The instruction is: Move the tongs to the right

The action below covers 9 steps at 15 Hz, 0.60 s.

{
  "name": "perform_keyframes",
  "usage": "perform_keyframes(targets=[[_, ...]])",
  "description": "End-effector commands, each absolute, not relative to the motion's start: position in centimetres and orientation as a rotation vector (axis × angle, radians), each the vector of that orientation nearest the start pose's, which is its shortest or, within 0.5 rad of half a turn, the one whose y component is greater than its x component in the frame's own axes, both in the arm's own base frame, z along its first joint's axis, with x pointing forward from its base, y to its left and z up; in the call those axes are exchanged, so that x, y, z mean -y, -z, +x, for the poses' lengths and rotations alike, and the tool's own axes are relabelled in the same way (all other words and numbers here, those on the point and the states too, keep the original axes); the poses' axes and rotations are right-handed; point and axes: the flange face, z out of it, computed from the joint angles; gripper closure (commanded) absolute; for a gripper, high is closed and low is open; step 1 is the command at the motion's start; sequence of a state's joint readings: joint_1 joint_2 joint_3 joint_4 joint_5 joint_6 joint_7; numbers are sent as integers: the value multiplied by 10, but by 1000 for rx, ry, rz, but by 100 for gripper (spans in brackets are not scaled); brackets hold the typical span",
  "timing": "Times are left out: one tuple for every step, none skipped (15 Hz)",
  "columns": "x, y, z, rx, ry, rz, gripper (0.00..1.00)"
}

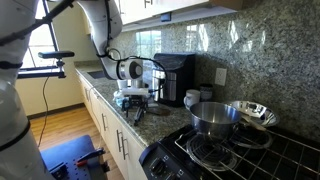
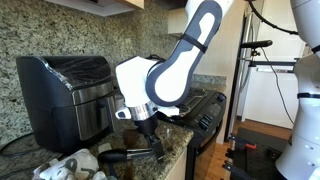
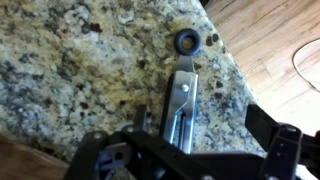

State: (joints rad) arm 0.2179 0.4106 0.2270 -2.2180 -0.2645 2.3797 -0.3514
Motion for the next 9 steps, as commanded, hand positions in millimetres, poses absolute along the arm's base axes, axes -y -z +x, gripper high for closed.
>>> perform_keyframes(targets=[[-228,-178,477,1563,-317,-2797,0],[-228,-178,478,1561,-312,-2799,0],[-228,-178,478,1562,-312,-2799,0],[-227,-178,478,1561,-309,-2800,0],[-227,-178,477,1562,-306,-2800,0],[-227,-178,478,1560,-304,-2801,0],[-227,-178,478,1558,-302,-2800,0],[-226,-179,478,1557,-298,-2801,0],[-226,-178,479,1549,-295,-2806,0]])
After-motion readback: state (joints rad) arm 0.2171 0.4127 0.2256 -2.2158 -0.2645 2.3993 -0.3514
